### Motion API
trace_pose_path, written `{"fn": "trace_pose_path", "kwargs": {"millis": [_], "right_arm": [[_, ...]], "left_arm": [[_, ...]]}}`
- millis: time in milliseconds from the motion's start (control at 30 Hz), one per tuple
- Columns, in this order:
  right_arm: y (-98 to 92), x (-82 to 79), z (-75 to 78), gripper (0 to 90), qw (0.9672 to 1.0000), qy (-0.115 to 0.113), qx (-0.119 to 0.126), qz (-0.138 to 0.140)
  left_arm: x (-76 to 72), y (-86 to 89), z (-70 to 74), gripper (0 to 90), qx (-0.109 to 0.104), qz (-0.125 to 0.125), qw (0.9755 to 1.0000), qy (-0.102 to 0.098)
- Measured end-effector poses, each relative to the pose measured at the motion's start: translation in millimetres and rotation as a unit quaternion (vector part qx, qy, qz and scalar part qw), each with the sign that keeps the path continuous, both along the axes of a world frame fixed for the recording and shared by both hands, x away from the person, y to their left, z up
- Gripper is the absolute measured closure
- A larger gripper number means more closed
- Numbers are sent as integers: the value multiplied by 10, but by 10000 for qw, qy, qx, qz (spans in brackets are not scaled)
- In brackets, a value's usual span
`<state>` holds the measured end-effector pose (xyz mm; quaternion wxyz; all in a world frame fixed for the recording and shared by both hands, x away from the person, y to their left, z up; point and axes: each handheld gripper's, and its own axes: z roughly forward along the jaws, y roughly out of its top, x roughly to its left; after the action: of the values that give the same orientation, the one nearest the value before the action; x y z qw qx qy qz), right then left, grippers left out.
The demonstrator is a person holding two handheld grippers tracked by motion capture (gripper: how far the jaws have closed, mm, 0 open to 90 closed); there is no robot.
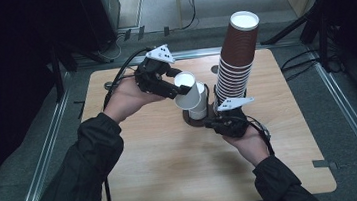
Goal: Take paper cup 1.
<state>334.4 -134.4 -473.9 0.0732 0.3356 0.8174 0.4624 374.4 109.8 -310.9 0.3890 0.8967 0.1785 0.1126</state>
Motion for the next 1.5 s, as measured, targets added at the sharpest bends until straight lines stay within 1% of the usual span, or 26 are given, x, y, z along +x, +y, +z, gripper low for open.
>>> {"fn": "trace_pose_path", "kwargs": {"millis": [67,100,167,267,333,400,433,567,733,800,833,867,900,933,967,1000,1067,1100,1133,1167,1200,1267,1300,1367,1400,1500], "right_arm": [[-30,-7,21,781,9999,-12,95,105],[-47,-11,32,757,9997,-54,77,211],[-63,-19,45,716,9995,-65,66,307],[-88,-13,60,626,9988,45,133,462],[-93,-8,66,589,9980,135,171,591],[-93,-8,70,576,9977,120,174,641],[-94,-18,79,547,9972,69,173,723],[-107,-35,84,487,9959,31,105,902],[-128,-53,78,425,9942,-26,76,1071],[-130,-53,81,428,9943,8,109,1058],[-139,-60,93,431,9937,50,218,1098],[-143,-62,98,431,9934,-13,235,1127],[-143,-62,98,431,9934,-13,235,1127],[-151,-72,110,433,9918,-38,331,1234],[-151,-72,110,433,9918,-38,331,1234],[-151,-88,109,428,9898,-60,393,1368],[-150,-96,107,421,9891,-38,445,1405],[-152,-101,104,418,9883,-47,466,1454],[-156,-111,99,397,9875,-76,432,1516],[-157,-110,96,374,9873,-69,418,1534],[-161,-107,94,342,9870,-87,379,1562],[-166,-95,89,308,9867,-120,375,1576],[-166,-95,89,308,9867,-120,375,1576],[-169,-84,89,279,9860,-74,451,1601],[-167,-87,89,271,9857,-88,450,1619],[-159,-88,83,255,9846,-62,474,1684]], "left_arm": [[-41,22,-21,361,-3,-17,10000,0],[-41,22,-21,362,-3,-17,10000,0],[-97,57,-55,361,-23,-32,10000,9],[-142,81,-92,362,-25,-52,10000,20],[-160,92,-110,362,-16,-74,10000,38],[-191,102,-144,362,-47,-84,9999,51],[-225,114,-175,362,-43,-106,9999,50],[-285,135,-227,362,-42,-132,9999,73],[-322,182,-288,362,-107,-150,9998,122],[-326,189,-303,362,-117,-165,9997,145],[-337,207,-350,362,-107,-199,9996,162],[-340,217,-373,362,-95,-220,9995,191],[-340,217,-373,362,-95,-220,9995,191],[-345,231,-431,362,-121,-220,9994,248],[-345,231,-431,362,-121,-220,9994,248],[-347,242,-500,362,-100,-250,9992,290],[-349,244,-523,362,-84,-255,9992,300],[-355,243,-566,362,-91,-262,9990,337],[-365,243,-624,362,-99,-305,9988,359],[-365,243,-624,362,-99,-305,9988,359],[-382,232,-703,362,-111,-361,9985,386],[-394,212,-759,362,-82,-402,9983,407],[-394,212,-759,362,-82,-402,9983,407],[-427,171,-835,362,-42,-521,9975,467],[-427,171,-835,362,-42,-521,9975,467],[-453,140,-886,362,-121,-610,9968,506]]}}
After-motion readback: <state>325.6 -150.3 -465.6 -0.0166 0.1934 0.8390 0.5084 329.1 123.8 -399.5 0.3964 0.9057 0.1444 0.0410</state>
